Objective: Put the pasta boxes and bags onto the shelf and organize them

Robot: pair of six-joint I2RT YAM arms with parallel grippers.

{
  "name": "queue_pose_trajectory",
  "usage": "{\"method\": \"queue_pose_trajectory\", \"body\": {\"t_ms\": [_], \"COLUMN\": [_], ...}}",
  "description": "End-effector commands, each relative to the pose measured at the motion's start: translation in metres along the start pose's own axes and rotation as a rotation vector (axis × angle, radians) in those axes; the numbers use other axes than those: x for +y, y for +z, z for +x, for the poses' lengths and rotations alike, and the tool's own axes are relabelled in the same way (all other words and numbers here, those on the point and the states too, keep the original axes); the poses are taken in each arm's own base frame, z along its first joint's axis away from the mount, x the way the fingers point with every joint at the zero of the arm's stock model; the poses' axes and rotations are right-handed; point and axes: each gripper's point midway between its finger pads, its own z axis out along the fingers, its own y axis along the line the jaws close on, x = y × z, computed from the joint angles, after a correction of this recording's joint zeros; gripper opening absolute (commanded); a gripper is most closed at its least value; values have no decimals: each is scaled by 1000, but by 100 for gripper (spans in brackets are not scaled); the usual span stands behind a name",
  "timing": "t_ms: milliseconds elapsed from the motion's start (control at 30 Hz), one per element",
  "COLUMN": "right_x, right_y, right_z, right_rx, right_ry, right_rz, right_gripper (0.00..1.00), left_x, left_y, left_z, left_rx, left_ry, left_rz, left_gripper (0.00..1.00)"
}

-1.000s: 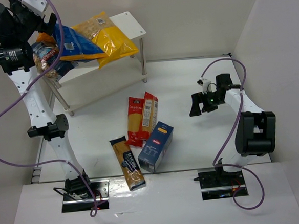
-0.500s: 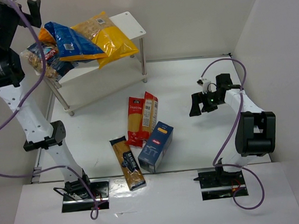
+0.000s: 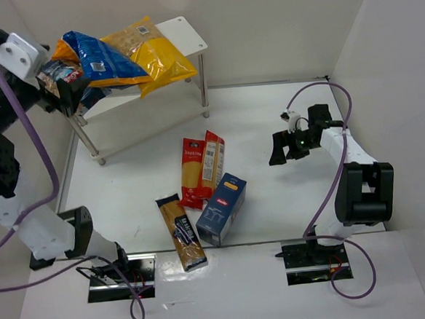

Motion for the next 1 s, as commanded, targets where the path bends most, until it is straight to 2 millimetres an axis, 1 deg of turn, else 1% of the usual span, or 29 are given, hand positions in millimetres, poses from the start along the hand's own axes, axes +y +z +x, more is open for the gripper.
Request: {"method": "queue_pose_trajectory", "body": {"t_ms": [0,33,67,100,133,167,200,233,267,300,367,400,433,467,500,533,567,600,633,667,700,733,767,833,900,933,967], "right_x": [8,9,11,11,13,13,17,17,17,18,18,17,14,11,7,2,-7,-12,-16,-26,-29,-34,-43,-48,-54,-56,-56], "right_y": [-17,-19,-21,-21,-24,-27,-29,-29,-29,-31,-31,-31,-32,-32,-32,-33,-37,-38,-41,-42,-46,-48,-51,-49,-50,-44,-47], "right_z": [-19,-20,-22,-22,-24,-28,-30,-30,-30,-31,-31,-33,-32,-34,-36,-35,-38,-39,-43,-39,-40,-42,-43,-40,-41,-35,-41], "right_rx": [-61,-68,-77,-77,-88,-104,-117,-117,-117,-124,-124,-132,-126,-130,-138,-132,-142,-146,-164,-154,-159,-171,-176,-165,-162,-136,-148], "right_ry": [-49,-55,-61,-61,-61,-74,-82,-82,-82,-87,-87,-83,-70,-64,-42,-22,-17,13,19,39,52,73,86,119,137,159,153], "right_rz": [-2,0,3,3,7,12,5,5,5,7,7,10,29,49,75,102,167,197,231,290,319,352,404,429,454,449,451], "right_gripper": [100,100,100,100,100,100,100,100,100,100,100,100,100,100,100,100,100,100,100,100,100,100,100,100,100,100,100], "left_x": [-39,-40,-48,-68,-64,-81,-85,-90,-93,-105,-115,-120,-126,-132,-130,-132,-141,-138,-141,-142,-141,-136,-132,-132,-134,-139,-147], "left_y": [-26,-12,-13,-36,-37,-46,-47,-46,-48,-50,-54,-64,-62,-66,-68,-68,-70,-72,-73,-75,-76,-82,-84,-84,-79,-74,-73], "left_z": [8,43,52,35,31,61,72,81,94,119,143,148,177,184,198,213,240,256,271,279,288,300,302,304,311,316,337], "left_rx": [71,135,145,108,67,107,129,144,174,210,236,234,271,277,302,333,384,421,456,468,485,523,531,533,554,551,586], "left_ry": [-31,-102,-123,-73,-18,-63,-83,-116,-147,-193,-274,-271,-326,-378,-404,-444,-522,-544,-579,-596,-594,-600,-597,-581,-581,-561,-585], "left_rz": [83,133,149,129,86,63,62,68,56,53,5,-47,-62,-92,-138,-164,-189,-236,-258,-279,-303,-362,-385,-382,-343,-296,-283], "left_gripper": [100,100,100,100,100,100,100,100,100,100,100,100,100,100,100,100,100,100,100,100,100,100,100,100,100,100,100]}}
